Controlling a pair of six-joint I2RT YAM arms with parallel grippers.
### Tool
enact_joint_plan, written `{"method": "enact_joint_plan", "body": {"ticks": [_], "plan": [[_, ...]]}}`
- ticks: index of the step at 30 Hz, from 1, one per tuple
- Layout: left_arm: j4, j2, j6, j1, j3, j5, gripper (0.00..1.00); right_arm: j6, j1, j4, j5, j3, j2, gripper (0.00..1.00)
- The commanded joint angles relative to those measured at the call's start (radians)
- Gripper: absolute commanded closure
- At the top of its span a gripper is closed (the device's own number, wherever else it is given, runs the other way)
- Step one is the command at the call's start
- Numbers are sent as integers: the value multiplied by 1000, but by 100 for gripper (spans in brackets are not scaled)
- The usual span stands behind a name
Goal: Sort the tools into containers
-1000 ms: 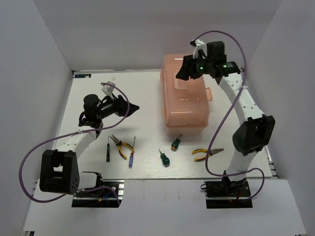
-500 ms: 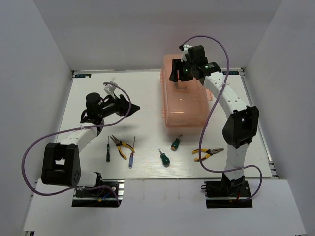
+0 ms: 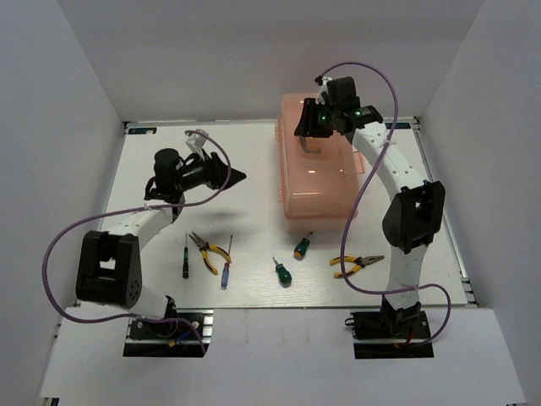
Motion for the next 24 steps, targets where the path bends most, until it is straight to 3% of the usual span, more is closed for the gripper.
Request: {"method": "enact_joint_plan", "body": {"ticks": [1,12,24], "plan": [[39,25,-12,-29,84,24,28,64,3,-5,-114,5,-16,54],[58,162,-12,-123,280,16,28,133,-21,27,-261,18,-59,54],[-57,306,31,-271,535,-7,23,175,-49,49,-310,8,-73,54]]}}
